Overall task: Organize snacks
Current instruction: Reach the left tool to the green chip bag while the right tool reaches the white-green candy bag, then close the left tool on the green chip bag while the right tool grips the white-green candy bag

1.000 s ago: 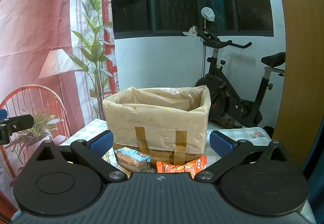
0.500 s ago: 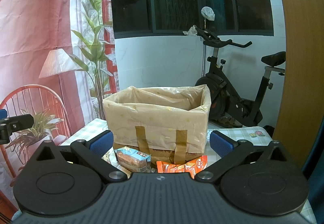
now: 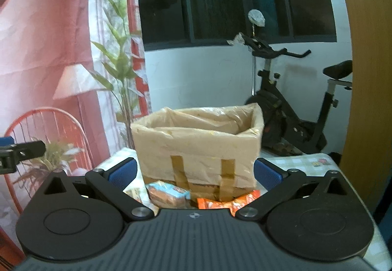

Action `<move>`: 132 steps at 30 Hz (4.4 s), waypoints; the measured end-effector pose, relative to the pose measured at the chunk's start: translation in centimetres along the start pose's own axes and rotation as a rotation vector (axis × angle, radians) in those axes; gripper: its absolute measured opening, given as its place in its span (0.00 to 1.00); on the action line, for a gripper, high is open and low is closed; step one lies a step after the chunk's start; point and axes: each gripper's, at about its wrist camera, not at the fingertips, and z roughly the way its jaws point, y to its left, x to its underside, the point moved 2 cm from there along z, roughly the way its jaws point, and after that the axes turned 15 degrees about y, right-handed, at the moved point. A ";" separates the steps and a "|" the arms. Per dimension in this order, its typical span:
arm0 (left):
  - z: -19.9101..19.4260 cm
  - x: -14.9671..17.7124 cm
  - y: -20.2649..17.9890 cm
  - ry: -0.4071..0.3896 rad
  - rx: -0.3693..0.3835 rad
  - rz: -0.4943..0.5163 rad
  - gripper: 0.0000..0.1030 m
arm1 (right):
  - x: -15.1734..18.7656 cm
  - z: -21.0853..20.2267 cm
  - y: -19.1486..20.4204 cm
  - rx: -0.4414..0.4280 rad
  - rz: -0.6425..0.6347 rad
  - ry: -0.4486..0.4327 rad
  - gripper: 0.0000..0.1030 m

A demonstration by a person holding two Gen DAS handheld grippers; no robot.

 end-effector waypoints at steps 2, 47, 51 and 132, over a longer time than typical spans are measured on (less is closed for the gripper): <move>0.8 0.1 0.2 0.000 -0.030 -0.015 0.97 | 0.3 0.9 -0.1 -0.021 0.007 -0.026 1.00; 11.4 5.8 1.1 0.191 -0.021 -0.028 0.96 | 6.8 11.7 -0.6 -0.082 0.025 0.154 1.00; 11.5 5.9 1.0 0.195 -0.014 -0.024 0.96 | 7.1 11.8 -0.7 -0.078 0.028 0.162 1.00; 17.8 10.4 -1.9 0.347 0.268 -0.018 0.78 | 10.4 15.3 -2.3 -0.161 0.133 0.345 0.83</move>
